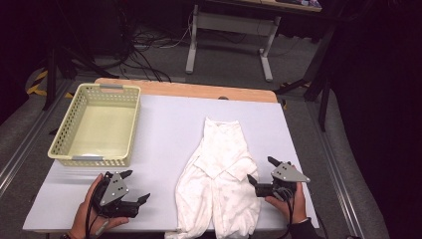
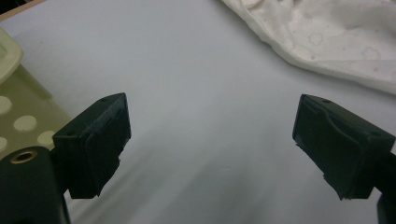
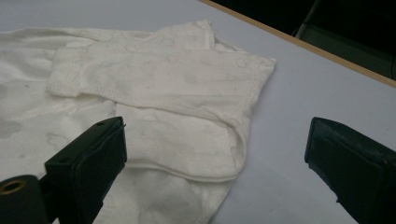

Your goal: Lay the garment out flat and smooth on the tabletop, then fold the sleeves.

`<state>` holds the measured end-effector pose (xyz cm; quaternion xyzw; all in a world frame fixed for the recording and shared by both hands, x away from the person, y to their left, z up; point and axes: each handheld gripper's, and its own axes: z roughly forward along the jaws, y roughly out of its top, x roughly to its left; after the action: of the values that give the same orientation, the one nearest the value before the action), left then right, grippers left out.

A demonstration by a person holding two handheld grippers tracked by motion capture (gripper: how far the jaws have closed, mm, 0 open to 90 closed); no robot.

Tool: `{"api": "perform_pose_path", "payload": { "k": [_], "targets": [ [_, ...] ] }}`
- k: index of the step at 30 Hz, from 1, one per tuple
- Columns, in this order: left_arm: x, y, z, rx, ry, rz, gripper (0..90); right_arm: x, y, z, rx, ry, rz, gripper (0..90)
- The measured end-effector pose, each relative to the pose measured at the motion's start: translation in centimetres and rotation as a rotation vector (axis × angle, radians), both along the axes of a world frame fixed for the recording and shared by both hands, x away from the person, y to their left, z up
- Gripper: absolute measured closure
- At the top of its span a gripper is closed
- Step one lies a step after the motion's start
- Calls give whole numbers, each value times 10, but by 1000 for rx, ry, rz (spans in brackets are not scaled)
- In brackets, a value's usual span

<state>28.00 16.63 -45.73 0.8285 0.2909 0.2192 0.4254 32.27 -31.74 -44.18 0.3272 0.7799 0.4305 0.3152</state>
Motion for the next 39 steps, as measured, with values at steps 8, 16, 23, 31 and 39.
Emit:
{"api": "perform_pose_path", "payload": {
  "k": [8,16,23,31,39],
  "targets": [
    [0,-1,0,0,5,11,122,-4,-4,-1,5,3,5,72],
    [0,-3,0,10,1,-8,124,-4,-6,1,3,8,-19,117],
    [2,-12,1,0,11,-32,166,-4,-10,-2,66,34,20,221],
    [35,-53,11,-61,69,-61,231,13,-6,1,55,107,5,332],
    [112,-115,10,-68,181,-72,284,59,0,-8,43,263,-39,338]
  ]
}}
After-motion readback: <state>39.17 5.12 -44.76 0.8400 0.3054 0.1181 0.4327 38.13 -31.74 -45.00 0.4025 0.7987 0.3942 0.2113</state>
